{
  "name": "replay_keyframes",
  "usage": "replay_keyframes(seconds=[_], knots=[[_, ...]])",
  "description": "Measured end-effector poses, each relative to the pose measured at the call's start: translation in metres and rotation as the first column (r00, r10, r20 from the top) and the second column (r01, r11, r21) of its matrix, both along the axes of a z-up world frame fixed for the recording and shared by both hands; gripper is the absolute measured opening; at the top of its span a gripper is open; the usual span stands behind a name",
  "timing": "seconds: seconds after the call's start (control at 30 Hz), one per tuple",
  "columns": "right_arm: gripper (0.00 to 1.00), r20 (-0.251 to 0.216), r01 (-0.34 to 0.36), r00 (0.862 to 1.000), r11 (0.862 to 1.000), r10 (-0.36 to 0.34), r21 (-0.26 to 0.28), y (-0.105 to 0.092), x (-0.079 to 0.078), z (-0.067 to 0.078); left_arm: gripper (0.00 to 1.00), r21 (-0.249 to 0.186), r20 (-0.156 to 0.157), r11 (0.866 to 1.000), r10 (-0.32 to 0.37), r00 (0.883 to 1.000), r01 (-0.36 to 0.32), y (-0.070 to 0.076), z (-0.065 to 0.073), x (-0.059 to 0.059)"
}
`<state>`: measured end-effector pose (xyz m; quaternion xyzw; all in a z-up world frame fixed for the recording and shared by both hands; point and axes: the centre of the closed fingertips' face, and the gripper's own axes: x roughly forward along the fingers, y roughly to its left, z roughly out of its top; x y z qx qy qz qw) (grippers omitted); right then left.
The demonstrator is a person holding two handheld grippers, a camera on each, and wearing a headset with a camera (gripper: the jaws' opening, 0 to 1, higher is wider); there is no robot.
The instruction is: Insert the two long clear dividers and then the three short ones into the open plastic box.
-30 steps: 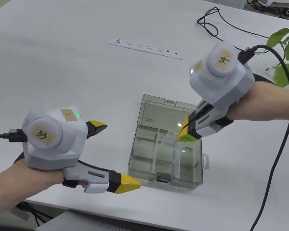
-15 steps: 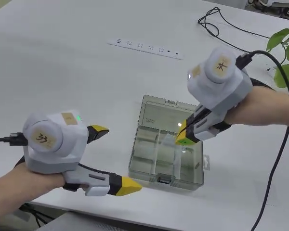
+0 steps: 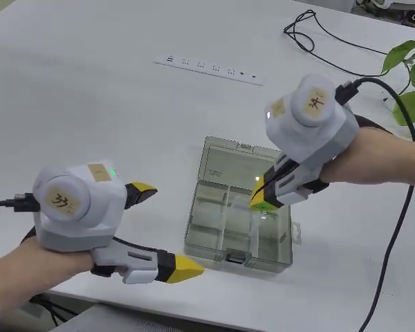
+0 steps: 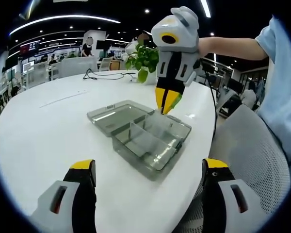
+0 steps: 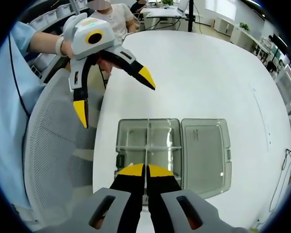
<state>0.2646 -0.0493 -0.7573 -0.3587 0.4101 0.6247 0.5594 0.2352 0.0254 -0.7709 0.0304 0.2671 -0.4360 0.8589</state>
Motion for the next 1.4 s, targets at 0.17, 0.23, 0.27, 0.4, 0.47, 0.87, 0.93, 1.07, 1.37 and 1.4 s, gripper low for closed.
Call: replay_keyframes(seconds=[0.17, 0.23, 0.27, 0.4, 0.47, 0.87, 0.93, 1.07, 1.37, 1.4], knots=[[0.02, 0.014, -0.012, 1.000, 0.999, 0.012, -0.033, 0.002, -0.002, -0.006, 0.92, 0.003, -0.003, 1.000, 0.004, 1.000, -0.004, 0.001, -0.001, -0.001], [0.02, 0.021, -0.011, 1.000, 0.999, 0.013, -0.049, 0.003, -0.003, -0.011, 0.92, -0.001, -0.005, 1.000, 0.004, 1.000, -0.004, 0.001, -0.001, -0.002], [0.02, 0.025, -0.015, 1.000, 0.998, 0.016, -0.055, 0.003, -0.003, -0.014, 0.92, 0.000, -0.004, 1.000, 0.005, 1.000, -0.005, 0.000, -0.001, -0.002], [0.02, 0.032, -0.006, 0.999, 0.997, 0.009, -0.075, 0.004, -0.002, -0.026, 0.92, -0.001, -0.004, 1.000, 0.004, 1.000, -0.004, 0.000, -0.001, -0.002], [0.02, 0.033, 0.002, 0.999, 0.997, 0.000, -0.083, 0.004, 0.001, -0.034, 0.91, -0.001, -0.005, 1.000, 0.004, 1.000, -0.004, 0.000, -0.001, -0.002], [0.02, 0.053, -0.006, 0.998, 0.993, 0.012, -0.116, 0.001, 0.005, -0.052, 0.91, -0.002, -0.006, 1.000, 0.012, 1.000, -0.012, 0.003, -0.001, -0.002], [0.02, 0.056, -0.007, 0.998, 0.993, 0.013, -0.117, 0.000, 0.006, -0.052, 0.91, -0.004, -0.008, 1.000, 0.011, 1.000, -0.011, 0.003, -0.001, -0.002], [0.02, 0.060, -0.008, 0.998, 0.993, 0.015, -0.119, 0.000, 0.005, -0.052, 0.91, -0.006, -0.005, 1.000, 0.008, 1.000, -0.008, 0.000, 0.000, -0.002], [0.02, 0.070, -0.024, 0.997, 0.993, 0.032, -0.117, 0.000, 0.005, -0.053, 0.90, -0.004, 0.000, 1.000, -0.004, 1.000, 0.004, -0.002, 0.002, 0.001], [0.03, 0.083, -0.051, 0.995, 0.991, 0.062, -0.120, -0.001, 0.004, -0.053, 0.90, -0.006, 0.000, 1.000, -0.004, 1.000, 0.004, -0.002, 0.003, 0.001]])
